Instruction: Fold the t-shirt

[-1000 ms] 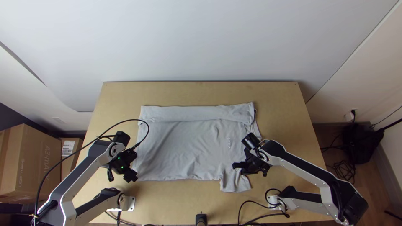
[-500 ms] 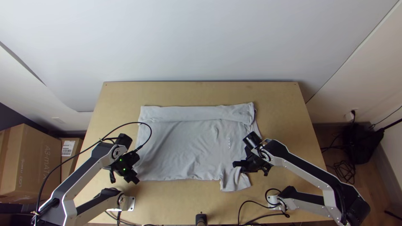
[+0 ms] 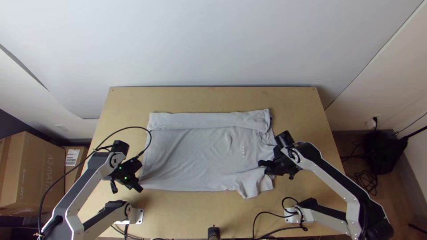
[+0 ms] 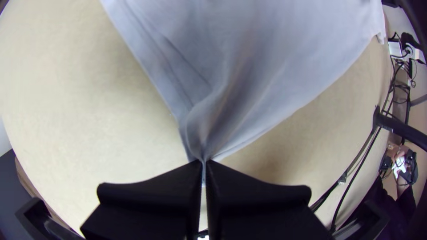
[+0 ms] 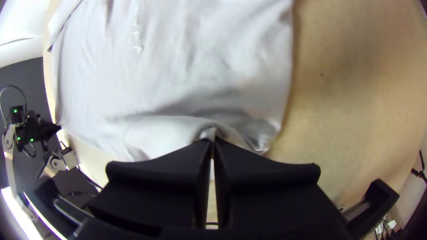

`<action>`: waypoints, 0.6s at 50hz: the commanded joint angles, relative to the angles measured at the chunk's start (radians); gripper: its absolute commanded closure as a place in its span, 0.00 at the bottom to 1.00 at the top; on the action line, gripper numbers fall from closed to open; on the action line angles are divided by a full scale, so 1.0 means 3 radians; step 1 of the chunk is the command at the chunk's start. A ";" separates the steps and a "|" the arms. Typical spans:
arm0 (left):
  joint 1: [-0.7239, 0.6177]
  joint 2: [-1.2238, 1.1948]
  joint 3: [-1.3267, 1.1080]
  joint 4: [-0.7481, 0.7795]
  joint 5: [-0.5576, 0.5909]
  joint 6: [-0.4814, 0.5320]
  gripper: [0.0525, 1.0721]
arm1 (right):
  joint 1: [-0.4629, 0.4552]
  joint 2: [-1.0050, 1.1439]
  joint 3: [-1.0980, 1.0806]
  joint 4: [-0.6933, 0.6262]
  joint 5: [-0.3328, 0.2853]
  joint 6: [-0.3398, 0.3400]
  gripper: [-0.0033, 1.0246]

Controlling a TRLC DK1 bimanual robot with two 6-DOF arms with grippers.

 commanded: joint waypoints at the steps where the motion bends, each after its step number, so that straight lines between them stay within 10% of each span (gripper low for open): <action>1: 0.0174 -0.0066 0.0095 -0.0081 0.0009 0.0253 0.97 | -0.0090 0.0149 0.0113 -0.0117 0.0068 -0.0153 0.97; 30: -0.0025 -0.0014 0.1000 0.0359 0.0975 -0.0836 0.97 | -0.0407 0.0195 0.0773 -0.0332 0.0068 -0.0230 0.97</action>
